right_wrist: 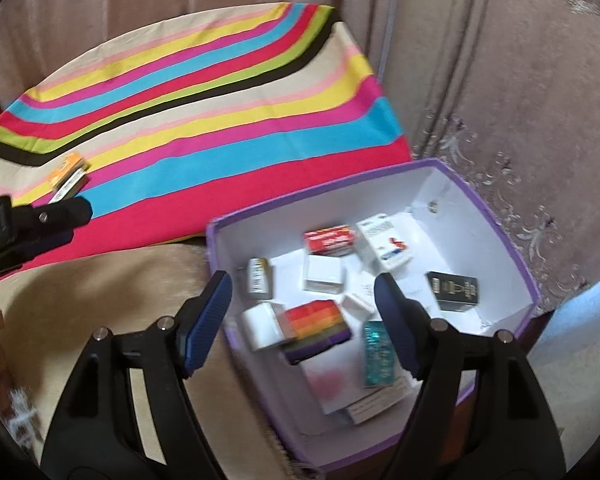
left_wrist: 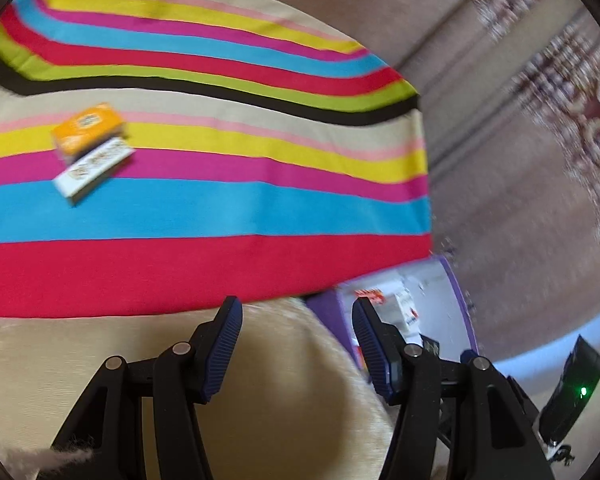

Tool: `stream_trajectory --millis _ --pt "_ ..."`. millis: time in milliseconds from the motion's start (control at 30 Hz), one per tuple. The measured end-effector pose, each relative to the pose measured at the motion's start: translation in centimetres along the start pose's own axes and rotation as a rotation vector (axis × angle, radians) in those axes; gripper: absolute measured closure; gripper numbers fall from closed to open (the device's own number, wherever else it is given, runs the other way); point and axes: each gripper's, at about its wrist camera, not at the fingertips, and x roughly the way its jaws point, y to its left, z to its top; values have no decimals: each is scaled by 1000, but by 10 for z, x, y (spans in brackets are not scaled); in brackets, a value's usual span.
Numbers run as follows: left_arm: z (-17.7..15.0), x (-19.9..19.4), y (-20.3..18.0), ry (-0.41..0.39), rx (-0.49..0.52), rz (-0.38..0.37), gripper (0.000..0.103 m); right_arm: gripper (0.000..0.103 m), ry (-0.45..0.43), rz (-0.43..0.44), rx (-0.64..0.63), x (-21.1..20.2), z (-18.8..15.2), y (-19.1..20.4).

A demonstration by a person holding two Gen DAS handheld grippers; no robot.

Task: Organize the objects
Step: 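Move both open tools back to the orange pack and white dental box, then grasp the white dental box with the right tool while the left tool grasps the orange tissue pack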

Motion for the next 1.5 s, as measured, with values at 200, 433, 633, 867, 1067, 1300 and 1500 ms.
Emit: stream_trajectory --millis 200,433,633,867,1067,1300,1500 --pt "10 -19 50 -34 -112 93 41 20 2 90 -97 3 8 39" --pt "18 -47 96 -100 -178 185 34 17 22 181 -264 15 22 102" --pt "24 -62 130 -123 -227 232 28 14 35 247 -410 31 36 156" --pt "28 -79 157 -167 -259 265 24 14 60 361 -545 55 53 215" --pt "27 -79 176 -181 -311 254 24 14 83 437 -629 79 69 254" --pt "24 -78 184 -190 -350 234 24 13 91 487 -751 100 77 296" --pt "24 -73 194 -174 -383 217 24 13 124 498 -766 122 87 314"
